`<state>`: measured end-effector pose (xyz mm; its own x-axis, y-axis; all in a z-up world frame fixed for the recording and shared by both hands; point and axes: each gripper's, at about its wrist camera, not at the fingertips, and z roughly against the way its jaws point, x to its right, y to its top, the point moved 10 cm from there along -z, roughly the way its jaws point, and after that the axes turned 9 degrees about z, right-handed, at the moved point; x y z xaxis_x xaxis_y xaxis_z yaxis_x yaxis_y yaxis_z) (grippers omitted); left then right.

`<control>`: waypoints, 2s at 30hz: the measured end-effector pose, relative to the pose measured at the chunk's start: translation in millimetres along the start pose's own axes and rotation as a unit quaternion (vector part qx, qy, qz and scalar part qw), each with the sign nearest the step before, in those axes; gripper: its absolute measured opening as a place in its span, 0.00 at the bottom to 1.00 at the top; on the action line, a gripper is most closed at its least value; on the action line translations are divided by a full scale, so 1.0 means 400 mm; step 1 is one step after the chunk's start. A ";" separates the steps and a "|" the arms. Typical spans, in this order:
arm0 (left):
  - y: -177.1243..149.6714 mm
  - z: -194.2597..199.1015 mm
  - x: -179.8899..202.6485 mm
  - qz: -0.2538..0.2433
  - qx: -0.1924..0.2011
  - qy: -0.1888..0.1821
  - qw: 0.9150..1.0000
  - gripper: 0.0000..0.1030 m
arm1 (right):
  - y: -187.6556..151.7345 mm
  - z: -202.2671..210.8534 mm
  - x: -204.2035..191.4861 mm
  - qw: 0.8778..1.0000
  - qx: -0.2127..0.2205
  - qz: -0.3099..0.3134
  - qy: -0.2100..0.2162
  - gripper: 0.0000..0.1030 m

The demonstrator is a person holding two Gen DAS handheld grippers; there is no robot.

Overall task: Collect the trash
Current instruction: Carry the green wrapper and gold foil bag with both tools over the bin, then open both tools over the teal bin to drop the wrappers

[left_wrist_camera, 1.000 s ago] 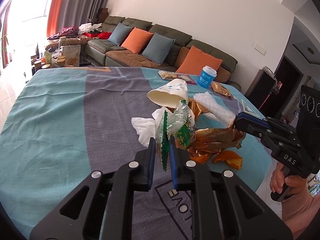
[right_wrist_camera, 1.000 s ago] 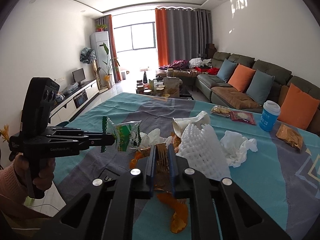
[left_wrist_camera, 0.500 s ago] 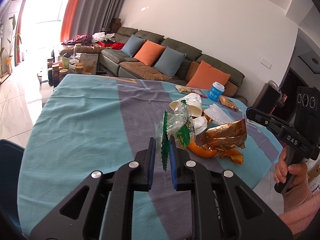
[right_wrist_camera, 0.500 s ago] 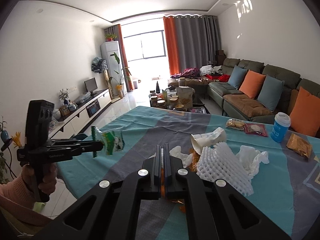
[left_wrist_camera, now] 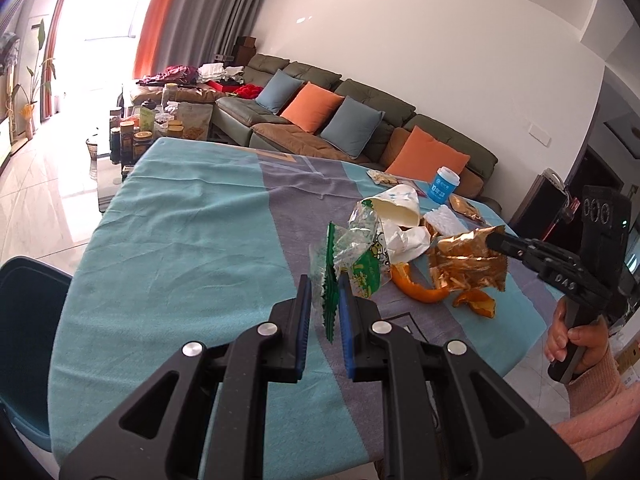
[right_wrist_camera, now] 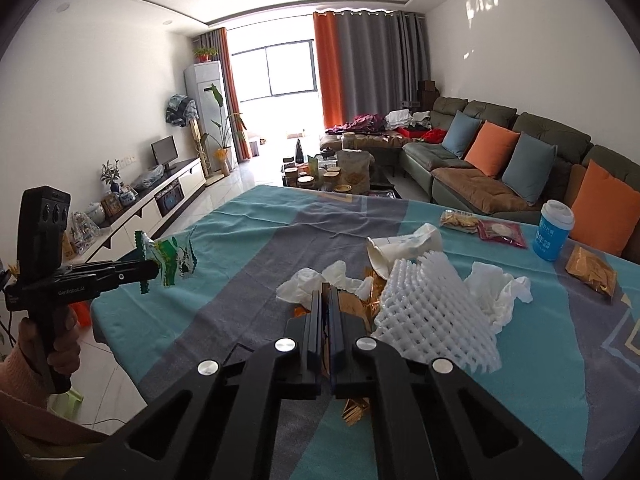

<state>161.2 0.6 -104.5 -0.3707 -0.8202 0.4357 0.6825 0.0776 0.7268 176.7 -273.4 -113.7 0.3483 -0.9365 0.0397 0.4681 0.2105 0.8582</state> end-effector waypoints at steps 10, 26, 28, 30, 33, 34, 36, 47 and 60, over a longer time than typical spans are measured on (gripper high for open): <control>0.012 0.088 -0.063 0.015 0.028 0.025 0.999 0.14 | 0.122 0.036 -0.105 0.993 0.060 -0.011 0.103 0.02; 0.013 0.315 -0.380 0.099 0.086 0.161 0.978 0.14 | 0.289 -0.177 -0.525 0.949 0.058 0.034 0.309 0.02; 0.013 0.332 -0.428 0.110 0.090 0.179 0.974 0.14 | 0.297 -0.205 -0.573 0.943 0.052 0.037 0.327 0.02; 0.009 0.351 -0.469 0.118 0.092 0.196 0.969 0.14 | 0.302 -0.233 -0.614 0.937 0.042 0.039 0.346 0.02; -0.002 0.372 -0.530 0.133 0.091 0.213 0.964 0.14 | 0.304 -0.286 -0.669 0.929 0.023 0.034 0.368 0.02; -0.004 0.378 -0.548 0.137 0.091 0.219 0.962 0.14 | 0.304 -0.303 -0.685 0.927 0.018 0.032 0.372 0.02; -0.010 0.389 -0.581 0.145 0.089 0.228 0.959 0.14 | 0.301 -0.331 -0.705 0.923 0.006 0.025 0.384 0.02; -0.067 0.375 -0.721 0.192 0.061 0.259 0.945 0.14 | 0.242 -0.485 -0.815 0.907 -0.081 -0.004 0.413 0.02; -0.079 0.294 -0.772 0.214 0.040 0.271 0.938 0.17 | 0.201 -0.571 -0.875 0.905 -0.140 -0.015 0.401 0.06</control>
<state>180.0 318.0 -199.5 0.3150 -0.8704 0.3784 0.6388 0.4893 0.5938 277.8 135.3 -175.6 0.7578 -0.4613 -0.4615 0.6347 0.3568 0.6855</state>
